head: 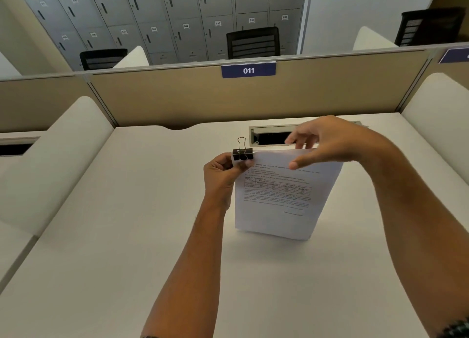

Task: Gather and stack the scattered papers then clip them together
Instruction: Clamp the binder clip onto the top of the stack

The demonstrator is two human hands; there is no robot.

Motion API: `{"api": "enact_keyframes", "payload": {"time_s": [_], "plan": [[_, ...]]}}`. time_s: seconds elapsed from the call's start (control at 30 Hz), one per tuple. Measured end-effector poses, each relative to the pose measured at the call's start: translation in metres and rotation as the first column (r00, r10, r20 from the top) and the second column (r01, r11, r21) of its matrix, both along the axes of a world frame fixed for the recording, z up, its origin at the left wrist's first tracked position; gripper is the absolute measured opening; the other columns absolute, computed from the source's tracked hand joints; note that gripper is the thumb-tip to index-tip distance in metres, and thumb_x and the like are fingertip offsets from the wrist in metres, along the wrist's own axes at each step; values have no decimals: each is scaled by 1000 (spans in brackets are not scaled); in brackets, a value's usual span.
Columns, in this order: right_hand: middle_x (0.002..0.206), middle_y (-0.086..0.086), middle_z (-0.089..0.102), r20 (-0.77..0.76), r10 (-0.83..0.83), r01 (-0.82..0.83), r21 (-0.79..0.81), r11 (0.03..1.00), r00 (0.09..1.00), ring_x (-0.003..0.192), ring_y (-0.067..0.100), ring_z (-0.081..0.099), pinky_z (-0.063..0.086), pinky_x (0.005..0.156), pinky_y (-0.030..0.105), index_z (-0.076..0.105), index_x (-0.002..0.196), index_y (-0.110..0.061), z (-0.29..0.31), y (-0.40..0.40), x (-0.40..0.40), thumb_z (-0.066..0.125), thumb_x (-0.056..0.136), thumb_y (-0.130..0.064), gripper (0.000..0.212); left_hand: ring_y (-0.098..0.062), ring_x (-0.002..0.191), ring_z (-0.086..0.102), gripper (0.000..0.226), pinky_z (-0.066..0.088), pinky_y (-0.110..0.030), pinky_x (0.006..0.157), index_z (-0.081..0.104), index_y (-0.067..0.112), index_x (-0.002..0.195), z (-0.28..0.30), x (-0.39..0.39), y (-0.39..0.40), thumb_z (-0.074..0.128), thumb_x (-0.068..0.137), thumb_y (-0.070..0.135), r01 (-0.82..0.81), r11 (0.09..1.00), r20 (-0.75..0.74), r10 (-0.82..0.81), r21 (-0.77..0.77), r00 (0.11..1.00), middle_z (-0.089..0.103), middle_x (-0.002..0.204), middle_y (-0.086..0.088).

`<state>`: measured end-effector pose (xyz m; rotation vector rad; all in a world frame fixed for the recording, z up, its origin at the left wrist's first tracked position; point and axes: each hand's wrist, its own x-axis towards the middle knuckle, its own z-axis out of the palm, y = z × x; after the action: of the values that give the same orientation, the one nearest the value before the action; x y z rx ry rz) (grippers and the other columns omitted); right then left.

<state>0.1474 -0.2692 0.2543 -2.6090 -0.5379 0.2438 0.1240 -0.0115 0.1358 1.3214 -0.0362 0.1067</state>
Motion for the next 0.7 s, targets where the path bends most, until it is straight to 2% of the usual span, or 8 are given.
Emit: {"api": "enact_keyframes", "payload": {"time_s": [0.07, 0.13, 0.2, 0.27, 0.33, 0.43, 0.53, 0.7], "plan": [[83, -21, 74, 11, -35, 34, 86, 996, 999, 80, 4, 69, 51, 57, 13, 73, 97, -36, -12, -22, -2, 89, 70, -54, 36, -17, 84, 71, 14, 59, -32, 78, 83, 25, 87, 1, 0, 1, 84, 76, 15, 8, 1000, -16, -9, -30, 1000, 78, 88, 0], [81, -19, 76, 40, -82, 68, 274, 959, 996, 78, 3, 70, 51, 58, 12, 77, 92, -31, -27, -39, -7, 90, 75, -41, 23, -16, 83, 71, 11, 59, -34, 79, 82, 26, 83, 2, 1, 2, 84, 77, 18, 20, 999, -23, -21, -45, 1000, 77, 86, 2], [85, -9, 79, 9, -121, 99, 518, 850, 993, 77, 8, 73, 53, 61, 15, 79, 92, -25, -44, -47, -14, 90, 75, -34, 22, -15, 83, 70, 8, 58, -36, 79, 81, 27, 82, 2, 2, 3, 83, 78, 20, 32, 999, -24, -33, -38, 999, 76, 86, 3], [88, 0, 79, -59, -149, 150, 665, 732, 987, 80, 15, 74, 58, 65, 21, 79, 93, -20, -61, -47, -22, 89, 71, -30, 26, -16, 85, 70, 8, 58, -37, 79, 80, 28, 84, 3, 2, 3, 84, 79, 23, 46, 999, -22, -47, -29, 999, 76, 88, 2], [85, 1, 77, -44, -189, 165, 700, 695, 981, 79, 21, 71, 58, 67, 24, 79, 87, -16, -77, -40, -29, 87, 72, -29, 21, -17, 87, 69, 13, 57, -38, 81, 80, 28, 87, 4, 2, 3, 86, 76, 30, 66, 998, -11, -66, -21, 998, 75, 90, 0], [81, -9, 74, 81, -268, 144, 678, 721, 960, 78, 16, 65, 53, 67, 20, 76, 80, -22, -89, -32, -38, 83, 79, -30, 10, -12, 87, 69, 17, 57, -31, 77, 81, 32, 90, 8, 2, 5, 84, 74, 36, 59, 997, 17, -60, 46, 998, 76, 92, 5], [82, -14, 73, 149, -270, 97, 687, 720, 951, 79, 13, 65, 53, 70, 17, 74, 80, -26, -94, -29, -45, 80, 80, -32, 8, -8, 82, 69, 10, 56, -25, 73, 82, 35, 84, 12, 4, 7, 81, 79, 26, 67, 991, 35, -71, 112, 997, 76, 85, 9], [85, -12, 74, 106, -261, 91, 760, 644, 959, 81, 15, 68, 57, 71, 20, 77, 79, -25, -102, -30, -48, 81, 82, -27, 6, -8, 80, 69, 16, 55, -23, 71, 82, 34, 80, 11, 2, 8, 80, 78, 18, 90, 988, 69, -99, 129, 993, 76, 81, 10]]}}
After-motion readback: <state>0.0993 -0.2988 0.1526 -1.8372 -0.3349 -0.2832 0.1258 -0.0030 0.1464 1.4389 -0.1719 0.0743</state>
